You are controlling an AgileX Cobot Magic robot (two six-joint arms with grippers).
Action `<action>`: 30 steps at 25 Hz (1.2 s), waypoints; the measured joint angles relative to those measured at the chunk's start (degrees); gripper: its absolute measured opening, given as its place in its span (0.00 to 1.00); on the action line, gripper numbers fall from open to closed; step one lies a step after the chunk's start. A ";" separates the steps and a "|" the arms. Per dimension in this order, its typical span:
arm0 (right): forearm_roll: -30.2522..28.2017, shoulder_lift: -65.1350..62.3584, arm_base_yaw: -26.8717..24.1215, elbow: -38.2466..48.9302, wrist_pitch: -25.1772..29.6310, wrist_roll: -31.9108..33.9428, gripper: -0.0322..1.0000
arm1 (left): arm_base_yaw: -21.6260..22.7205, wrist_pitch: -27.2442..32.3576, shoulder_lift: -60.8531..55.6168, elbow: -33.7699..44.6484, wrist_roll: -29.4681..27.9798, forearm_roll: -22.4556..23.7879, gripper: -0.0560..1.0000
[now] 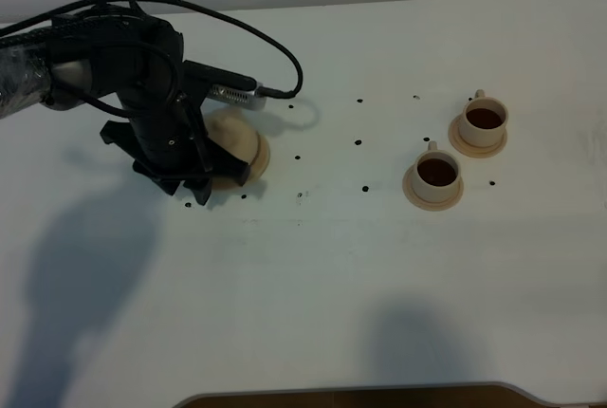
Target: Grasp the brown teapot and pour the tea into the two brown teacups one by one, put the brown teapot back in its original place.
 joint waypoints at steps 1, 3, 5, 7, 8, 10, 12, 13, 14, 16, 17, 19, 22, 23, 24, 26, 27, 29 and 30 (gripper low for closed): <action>0.00 0.00 0.00 0.00 0.00 0.00 0.50 | 0.00 1.32 -0.05 0.00 0.18 0.00 0.47; 0.00 0.00 0.00 0.00 0.00 0.00 0.50 | 0.00 3.63 -0.47 0.00 0.68 0.00 0.47; 0.00 0.00 0.00 0.00 0.00 0.00 0.50 | 0.00 5.50 -1.87 0.00 1.31 0.00 0.47; 0.00 0.00 0.00 0.00 0.00 0.00 0.50 | 0.00 7.25 -4.36 0.00 1.31 0.00 0.46; 0.00 0.00 0.00 0.00 0.00 0.00 0.50 | 0.00 8.55 -5.93 0.00 1.31 0.00 0.46; 0.00 0.00 0.00 0.00 0.00 0.00 0.50 | 0.00 11.70 -9.02 0.00 1.31 0.94 0.46; 0.00 0.00 0.00 0.00 0.00 0.00 0.50 | 0.00 15.42 -11.63 0.00 1.31 2.10 0.45; 0.00 0.00 0.00 0.00 0.00 0.00 0.50 | 0.00 16.66 -13.05 0.00 1.31 2.50 0.45; 0.00 0.00 0.00 0.00 0.00 0.00 0.50 | 0.00 17.07 -14.54 0.00 1.31 2.67 0.44; 0.00 0.00 0.00 0.00 0.00 0.00 0.50 | 0.00 17.07 -17.64 0.59 1.31 2.80 0.44; 0.00 0.00 0.00 0.00 0.00 0.00 0.50 | 0.00 17.07 -19.67 1.59 1.31 2.80 0.44; 0.00 0.00 0.00 0.00 0.00 0.00 0.50 | 0.00 17.07 -23.81 4.48 1.31 2.80 0.44; 0.00 0.00 0.00 0.00 0.00 0.00 0.50 | 0.00 17.07 -31.00 9.99 1.31 2.73 0.44; 0.00 0.00 0.00 0.00 0.00 0.00 0.50 | 0.00 17.07 -33.81 11.72 1.31 2.73 0.44; 0.00 0.00 0.00 0.00 0.00 0.00 0.50 | 0.00 17.07 -36.71 13.87 1.31 2.73 0.44; 0.00 0.00 0.00 0.00 0.00 0.00 0.50 | 0.00 17.07 -42.14 18.06 0.70 3.14 0.44; 0.00 0.00 0.00 0.00 0.00 0.00 0.50 | 0.00 17.11 -45.15 19.81 0.10 3.71 0.44; 0.00 0.00 0.00 0.00 0.00 0.00 0.50 | 0.00 16.93 -50.55 24.17 -1.65 5.24 0.44; 0.00 0.00 0.00 0.00 0.00 0.00 0.50 | 0.00 16.65 -53.46 26.01 -2.55 5.52 0.44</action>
